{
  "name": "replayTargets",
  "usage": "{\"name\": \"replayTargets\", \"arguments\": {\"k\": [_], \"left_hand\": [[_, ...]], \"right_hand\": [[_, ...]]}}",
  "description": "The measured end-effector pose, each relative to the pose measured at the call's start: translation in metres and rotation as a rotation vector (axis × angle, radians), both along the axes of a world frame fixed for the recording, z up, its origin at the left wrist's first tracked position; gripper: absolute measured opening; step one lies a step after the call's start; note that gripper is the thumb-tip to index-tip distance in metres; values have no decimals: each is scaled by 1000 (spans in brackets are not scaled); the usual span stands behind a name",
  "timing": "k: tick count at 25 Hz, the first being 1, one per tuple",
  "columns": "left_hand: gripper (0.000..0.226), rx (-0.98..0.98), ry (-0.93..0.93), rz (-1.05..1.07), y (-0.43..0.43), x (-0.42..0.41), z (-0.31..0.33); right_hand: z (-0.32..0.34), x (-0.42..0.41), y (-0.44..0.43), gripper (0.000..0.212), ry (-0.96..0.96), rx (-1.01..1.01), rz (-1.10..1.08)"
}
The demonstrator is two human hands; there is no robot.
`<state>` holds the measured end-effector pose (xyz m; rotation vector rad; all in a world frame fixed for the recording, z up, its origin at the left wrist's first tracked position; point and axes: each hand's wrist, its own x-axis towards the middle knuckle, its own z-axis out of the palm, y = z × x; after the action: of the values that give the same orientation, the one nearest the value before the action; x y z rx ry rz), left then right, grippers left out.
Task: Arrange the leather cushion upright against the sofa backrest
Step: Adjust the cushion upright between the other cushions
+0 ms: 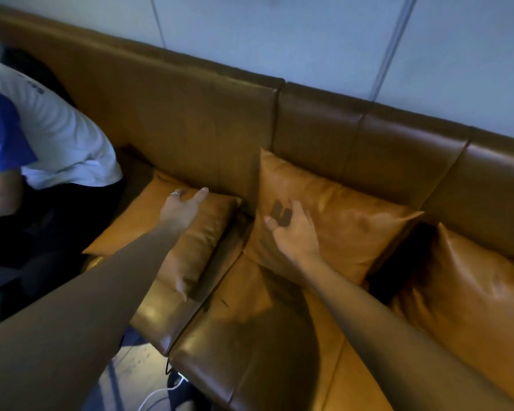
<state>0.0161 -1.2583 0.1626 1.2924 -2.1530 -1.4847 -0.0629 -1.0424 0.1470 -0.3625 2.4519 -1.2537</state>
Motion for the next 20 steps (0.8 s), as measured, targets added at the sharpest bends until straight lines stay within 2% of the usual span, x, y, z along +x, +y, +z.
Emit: {"name": "replayTargets", "arguments": {"k": [6, 12, 17, 20], "left_hand": [[71, -5, -77, 55, -104, -5, -47], [74, 59, -212, 24, -211, -11, -113], [74, 69, -329, -11, -273, -25, -168], [78, -16, -491, -97, -300, -39, -196]], "right_hand": [[-46, -4, -122, 78, -209, 8, 12], [-113, -16, -227, 80, -432, 69, -172], [-170, -31, -271, 85, -601, 36, -321], [-194, -41, -287, 92, -689, 16, -401]]}}
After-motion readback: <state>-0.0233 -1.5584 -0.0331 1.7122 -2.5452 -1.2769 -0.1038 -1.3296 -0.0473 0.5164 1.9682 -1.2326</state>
